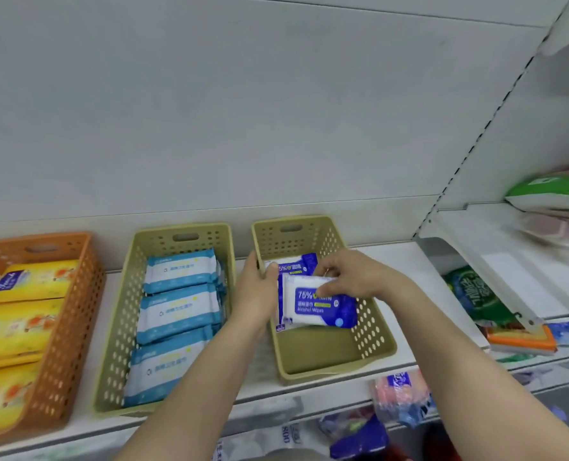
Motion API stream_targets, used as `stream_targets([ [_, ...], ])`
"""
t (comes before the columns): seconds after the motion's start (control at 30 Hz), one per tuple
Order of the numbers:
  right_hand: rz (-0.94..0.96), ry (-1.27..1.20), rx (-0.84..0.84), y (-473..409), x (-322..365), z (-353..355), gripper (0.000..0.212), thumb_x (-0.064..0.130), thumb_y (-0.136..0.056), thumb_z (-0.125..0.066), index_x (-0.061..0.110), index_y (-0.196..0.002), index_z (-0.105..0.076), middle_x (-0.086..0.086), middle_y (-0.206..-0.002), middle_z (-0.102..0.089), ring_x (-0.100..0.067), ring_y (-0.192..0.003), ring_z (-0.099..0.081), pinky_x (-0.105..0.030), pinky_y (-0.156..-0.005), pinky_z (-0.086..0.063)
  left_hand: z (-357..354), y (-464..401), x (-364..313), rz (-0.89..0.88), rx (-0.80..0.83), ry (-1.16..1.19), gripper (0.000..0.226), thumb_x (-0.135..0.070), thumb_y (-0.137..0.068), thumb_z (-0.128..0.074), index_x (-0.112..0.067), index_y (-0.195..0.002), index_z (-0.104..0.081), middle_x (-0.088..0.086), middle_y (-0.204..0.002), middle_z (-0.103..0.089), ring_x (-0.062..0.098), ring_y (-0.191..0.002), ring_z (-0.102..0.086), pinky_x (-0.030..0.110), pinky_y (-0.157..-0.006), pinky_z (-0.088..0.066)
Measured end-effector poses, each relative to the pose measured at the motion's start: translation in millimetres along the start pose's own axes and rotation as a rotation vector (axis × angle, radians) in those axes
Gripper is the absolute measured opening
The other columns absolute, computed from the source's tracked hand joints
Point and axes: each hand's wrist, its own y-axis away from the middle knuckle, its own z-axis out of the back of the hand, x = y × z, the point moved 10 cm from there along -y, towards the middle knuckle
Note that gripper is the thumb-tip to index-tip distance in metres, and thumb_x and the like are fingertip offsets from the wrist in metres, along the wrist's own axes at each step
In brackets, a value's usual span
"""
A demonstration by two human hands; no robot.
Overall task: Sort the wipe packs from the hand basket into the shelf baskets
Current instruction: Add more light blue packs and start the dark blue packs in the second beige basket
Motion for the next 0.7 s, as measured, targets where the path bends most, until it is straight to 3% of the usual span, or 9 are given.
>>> stream_targets([
  [0.1,0.065,0.292,0.080,-3.5,6.4,-21.1,0.035,0.032,-0.080,-0.079,0.025,-0.112,-0.068,0.004,-0.115,-0.062,-0.013,-0.097,-0.057,-0.028,-0.077,-0.048,1.3,3.2,7.9,-0.006,-0.099,0.034,0.026,-0.019,-0.102,-0.041,-0.042,-0.108,-0.050,-0.031,-0.084,-0.067,-0.012,-0.074,-0.065,0.009,-0.053,-0.049],
  [0.27,0.058,0.315,0.286,-7.6,-1.3,-65.0,0.039,0.032,-0.083,-0.077,0.022,-0.119,-0.065,0.001,-0.124,-0.061,-0.019,-0.108,-0.058,-0.033,-0.087,-0.053,1.0,2.6,14.7,0.058,-0.129,0.023,0.044,-0.024,-0.104,-0.040,-0.036,-0.146,-0.036,-0.018,-0.103,-0.062,-0.014,-0.072,-0.064,0.010,-0.049,-0.048],
  [0.33,0.070,0.404,0.285,-9.2,-5.0,-76.1,0.039,0.032,-0.083,-0.076,0.020,-0.119,-0.065,-0.002,-0.124,-0.063,-0.022,-0.110,-0.059,-0.038,-0.092,-0.053,2.7,2.3,11.5,0.026,-0.144,-0.018,0.047,-0.023,-0.104,-0.041,-0.033,-0.149,-0.033,-0.018,-0.113,-0.060,-0.015,-0.077,-0.062,0.004,-0.055,-0.046],
  [0.37,0.083,0.435,0.262,-10.4,-5.8,-78.1,0.040,0.032,-0.082,-0.077,0.019,-0.118,-0.065,-0.003,-0.123,-0.063,-0.023,-0.109,-0.059,-0.038,-0.092,-0.053,2.5,2.0,11.2,0.018,-0.144,-0.041,0.047,-0.023,-0.104,-0.040,-0.034,-0.149,-0.033,-0.014,-0.123,-0.059,-0.013,-0.086,-0.061,0.005,-0.067,-0.048],
  [0.4,0.092,0.450,0.231,-11.7,-6.6,-78.0,0.040,0.031,-0.081,-0.078,0.019,-0.116,-0.065,-0.003,-0.121,-0.064,-0.023,-0.107,-0.060,-0.038,-0.091,-0.053,2.2,1.3,11.7,0.014,-0.144,-0.060,0.047,-0.023,-0.104,-0.039,-0.034,-0.149,-0.032,-0.010,-0.132,-0.056,-0.010,-0.095,-0.059,0.009,-0.077,-0.049],
  [0.5,0.119,0.479,0.163,-13.9,-7.8,-75.2,0.044,0.028,-0.074,-0.084,0.018,-0.111,-0.062,-0.005,-0.116,-0.063,-0.024,-0.103,-0.060,-0.038,-0.087,-0.054,2.6,0.0,12.4,0.012,-0.153,-0.083,0.048,-0.024,-0.104,-0.039,-0.037,-0.149,-0.031,-0.010,-0.133,-0.054,-0.009,-0.100,-0.057,0.013,-0.081,-0.048],
  [0.57,0.156,0.510,0.117,-15.5,-4.3,-72.7,0.056,0.029,-0.071,-0.086,0.017,-0.117,-0.057,-0.007,-0.121,-0.058,-0.025,-0.108,-0.056,-0.038,-0.089,-0.051,2.6,-0.2,12.6,0.017,-0.158,-0.086,0.049,-0.026,-0.104,-0.038,-0.038,-0.150,-0.029,-0.006,-0.137,-0.055,0.005,-0.112,-0.058,0.027,-0.094,-0.049],
  [0.6,0.183,0.520,0.081,-16.5,-0.9,-70.0,0.064,0.032,-0.069,-0.086,0.017,-0.122,-0.054,-0.007,-0.125,-0.053,-0.026,-0.114,-0.051,-0.039,-0.092,-0.049,2.8,-0.1,12.7,0.020,-0.161,-0.089,0.048,-0.027,-0.104,-0.038,-0.038,-0.150,-0.029,-0.006,-0.135,-0.057,0.006,-0.111,-0.059,0.027,-0.093,-0.050],
  [0.7,0.236,0.509,0.070,-21.3,4.1,-68.7,0.092,0.038,-0.068,-0.086,0.026,-0.146,-0.037,-0.007,-0.148,-0.034,-0.031,-0.137,-0.030,-0.042,-0.110,-0.036,2.9,1.2,13.3,0.028,-0.165,-0.113,0.046,-0.030,-0.105,-0.037,-0.042,-0.149,-0.029,-0.011,-0.120,-0.058,-0.010,-0.089,-0.057,0.010,-0.062,-0.044],
])
